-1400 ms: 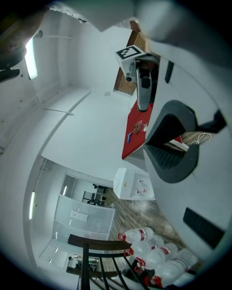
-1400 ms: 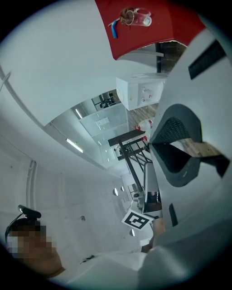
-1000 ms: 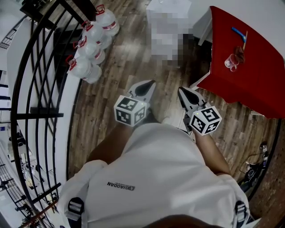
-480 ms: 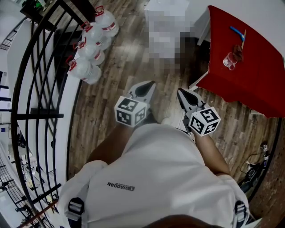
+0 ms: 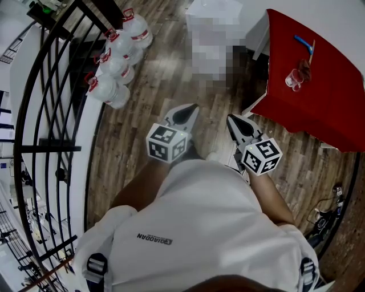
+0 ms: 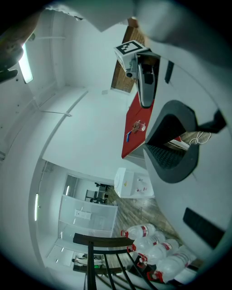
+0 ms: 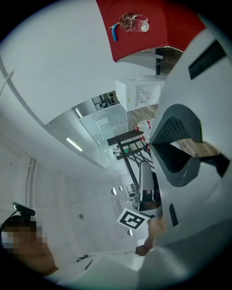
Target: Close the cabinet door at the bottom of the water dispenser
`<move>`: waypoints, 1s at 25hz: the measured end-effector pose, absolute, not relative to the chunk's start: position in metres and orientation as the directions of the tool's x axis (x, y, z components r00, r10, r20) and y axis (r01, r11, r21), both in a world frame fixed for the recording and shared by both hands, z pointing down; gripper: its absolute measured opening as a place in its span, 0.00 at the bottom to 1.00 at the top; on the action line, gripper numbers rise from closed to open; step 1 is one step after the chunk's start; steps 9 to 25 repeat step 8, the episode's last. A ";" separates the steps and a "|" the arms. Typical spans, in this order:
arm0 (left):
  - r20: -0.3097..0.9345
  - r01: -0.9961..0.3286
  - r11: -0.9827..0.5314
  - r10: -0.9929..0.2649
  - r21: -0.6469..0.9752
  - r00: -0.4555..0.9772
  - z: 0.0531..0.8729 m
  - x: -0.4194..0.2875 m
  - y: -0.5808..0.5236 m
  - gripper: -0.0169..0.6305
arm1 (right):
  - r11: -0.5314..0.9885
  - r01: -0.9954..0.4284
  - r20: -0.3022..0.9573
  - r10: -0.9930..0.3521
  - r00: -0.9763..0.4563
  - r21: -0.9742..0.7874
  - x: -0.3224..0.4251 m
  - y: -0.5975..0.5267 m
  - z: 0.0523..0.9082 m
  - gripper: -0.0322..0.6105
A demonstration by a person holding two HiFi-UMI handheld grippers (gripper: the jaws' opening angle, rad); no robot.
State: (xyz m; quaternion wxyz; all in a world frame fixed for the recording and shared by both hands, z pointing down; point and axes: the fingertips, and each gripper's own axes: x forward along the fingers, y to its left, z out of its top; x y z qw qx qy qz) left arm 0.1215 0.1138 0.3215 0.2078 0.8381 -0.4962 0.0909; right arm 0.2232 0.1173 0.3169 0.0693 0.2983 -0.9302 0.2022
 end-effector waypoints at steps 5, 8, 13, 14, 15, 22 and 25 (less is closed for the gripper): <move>0.358 -0.864 -0.433 -0.788 0.256 0.501 0.320 0.126 0.113 0.02 | 0.739 -0.585 0.248 -0.530 -0.811 -0.333 0.224 0.116 0.316 0.08; 0.359 -0.863 -0.436 -0.787 0.253 0.503 0.321 0.128 0.113 0.02 | 0.737 -0.588 0.248 -0.534 -0.809 -0.333 0.226 0.116 0.317 0.08; 0.359 -0.863 -0.436 -0.787 0.253 0.503 0.321 0.128 0.113 0.02 | 0.737 -0.588 0.248 -0.534 -0.809 -0.333 0.226 0.116 0.317 0.08; 0.359 -0.863 -0.436 -0.787 0.253 0.503 0.321 0.128 0.113 0.02 | 0.737 -0.588 0.248 -0.534 -0.809 -0.333 0.226 0.116 0.317 0.08; 0.359 -0.863 -0.436 -0.787 0.253 0.503 0.321 0.128 0.113 0.02 | 0.737 -0.588 0.248 -0.534 -0.809 -0.333 0.226 0.116 0.317 0.08; 0.359 -0.863 -0.436 -0.787 0.253 0.503 0.321 0.128 0.113 0.02 | 0.737 -0.588 0.248 -0.534 -0.809 -0.333 0.226 0.116 0.317 0.08; 0.359 -0.863 -0.436 -0.787 0.253 0.503 0.321 0.128 0.113 0.02 | 0.737 -0.588 0.248 -0.534 -0.809 -0.333 0.226 0.116 0.317 0.08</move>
